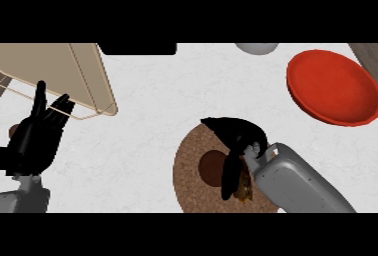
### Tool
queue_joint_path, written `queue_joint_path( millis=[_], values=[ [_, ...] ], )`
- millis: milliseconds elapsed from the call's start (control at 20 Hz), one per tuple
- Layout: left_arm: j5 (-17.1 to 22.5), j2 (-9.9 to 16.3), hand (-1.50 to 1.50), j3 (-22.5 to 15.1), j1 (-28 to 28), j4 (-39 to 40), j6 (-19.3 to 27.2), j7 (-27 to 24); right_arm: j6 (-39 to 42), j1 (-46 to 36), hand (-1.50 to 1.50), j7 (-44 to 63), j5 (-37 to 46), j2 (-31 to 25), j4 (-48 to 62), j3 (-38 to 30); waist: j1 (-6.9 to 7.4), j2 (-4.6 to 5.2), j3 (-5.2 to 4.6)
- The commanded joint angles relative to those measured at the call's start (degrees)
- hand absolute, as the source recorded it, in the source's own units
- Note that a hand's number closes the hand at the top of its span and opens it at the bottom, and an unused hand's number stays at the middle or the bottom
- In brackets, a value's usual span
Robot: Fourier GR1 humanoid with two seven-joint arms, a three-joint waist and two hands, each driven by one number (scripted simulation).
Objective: Pick the cupcake from the placemat and place it in the bowl
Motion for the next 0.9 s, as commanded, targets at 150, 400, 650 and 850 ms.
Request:
queue_joint_path(
  millis=[150, 400, 650, 850],
  values=[
    [-1.18, -0.70, 0.00, 0.92, -2.58, 0.35, 0.55, 1.55, 1.73, 4.64, -1.50, -0.95, 8.54, 2.81, 1.28, 0.04, 0.22, 0.09, 0.03],
    [-4.20, -4.41, 0.00, -1.57, -1.66, 3.07, 1.00, -2.43, 4.37, 5.12, -1.50, 2.67, 9.78, 5.84, 0.53, -0.54, 0.14, 0.06, 0.01],
    [0.22, 0.15, 0.00, 3.32, -0.82, 0.40, -3.30, 1.11, 1.86, 4.37, -1.50, -4.93, 16.54, 9.79, 11.51, -0.97, 0.55, 0.12, 0.03],
    [-1.13, -1.53, 0.00, 2.73, -1.70, -0.31, -1.50, 3.06, 4.87, 6.41, -1.50, -5.80, 18.99, 10.89, 10.99, -3.13, 0.33, 0.07, 0.03]
  ],
)
